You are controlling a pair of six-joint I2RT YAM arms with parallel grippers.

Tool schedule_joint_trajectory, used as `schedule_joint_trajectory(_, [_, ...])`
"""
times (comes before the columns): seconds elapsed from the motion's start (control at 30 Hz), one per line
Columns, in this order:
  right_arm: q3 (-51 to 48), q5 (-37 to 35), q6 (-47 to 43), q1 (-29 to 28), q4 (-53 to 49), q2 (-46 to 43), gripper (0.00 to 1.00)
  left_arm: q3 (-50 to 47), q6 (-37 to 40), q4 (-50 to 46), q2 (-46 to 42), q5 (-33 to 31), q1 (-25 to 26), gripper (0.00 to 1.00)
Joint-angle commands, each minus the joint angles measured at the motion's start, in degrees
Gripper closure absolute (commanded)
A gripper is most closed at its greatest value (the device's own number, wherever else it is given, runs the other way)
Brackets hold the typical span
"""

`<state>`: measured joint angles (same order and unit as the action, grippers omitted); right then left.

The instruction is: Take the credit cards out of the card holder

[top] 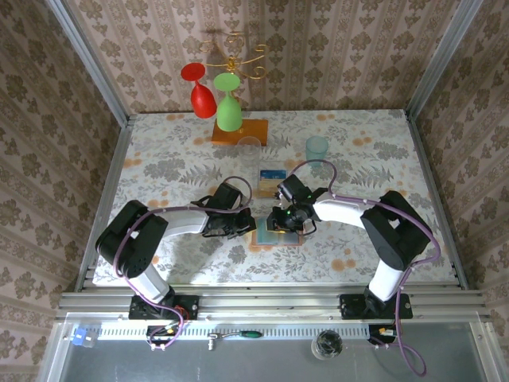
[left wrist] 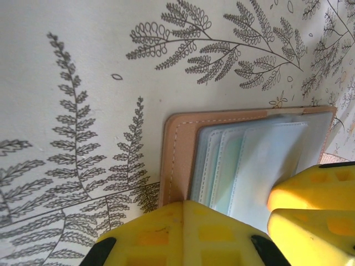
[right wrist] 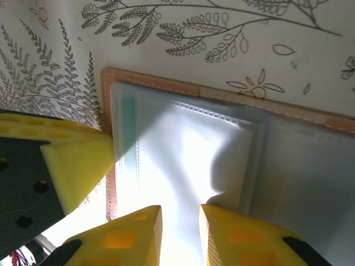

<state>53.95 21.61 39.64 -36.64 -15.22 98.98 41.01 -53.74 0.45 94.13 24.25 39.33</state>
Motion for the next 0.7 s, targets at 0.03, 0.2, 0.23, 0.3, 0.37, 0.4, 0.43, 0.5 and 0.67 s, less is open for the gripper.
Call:
schedule_joint_trajectory(0.03, [0.1,-3.1,-1.3,-0.3,-2.7,-2.3,0.75,0.3,1.6,-4.0,1.1,-1.5,-0.6,1.00])
schedule_joint_trajectory(0.2, [-0.7,-3.0,-1.3,-0.3,-2.3,-2.5,0.75,0.7,1.7,-4.2,1.1,-1.5,-0.6,1.00])
schedule_joint_trajectory(0.23, [-0.9,-2.8,-1.3,-0.3,-2.0,-2.4,0.75,0.9,1.8,-4.5,1.2,-1.5,-0.6,1.00])
schedule_joint_trajectory(0.3, [-1.1,-2.7,-1.3,-0.3,-1.7,-2.4,0.75,1.3,2.1,-4.9,1.1,-1.6,-0.6,1.00])
schedule_joint_trajectory(0.37, [-1.2,-2.7,-1.3,-0.3,-1.7,-2.3,0.75,1.7,2.2,-5.3,1.2,-1.7,-0.6,1.00])
schedule_joint_trajectory(0.4, [-1.4,-2.8,-1.3,-0.3,-1.6,-2.5,0.75,1.8,2.3,-5.5,1.3,-1.7,-0.6,1.00])
schedule_joint_trajectory(0.43, [-1.5,-2.9,-1.3,-0.3,-1.6,-2.6,0.75,1.8,2.4,-5.5,1.3,-1.6,-0.6,1.00])
schedule_joint_trajectory(0.5, [-1.7,-3.0,-1.3,-0.3,-1.6,-2.7,0.75,1.8,2.2,-5.5,1.4,-1.7,-0.7,1.00])
schedule_joint_trajectory(0.67, [-1.8,-3.1,-1.5,-0.3,-1.6,-2.6,0.77,2.0,2.2,-5.7,1.3,-1.8,-0.6,1.00])
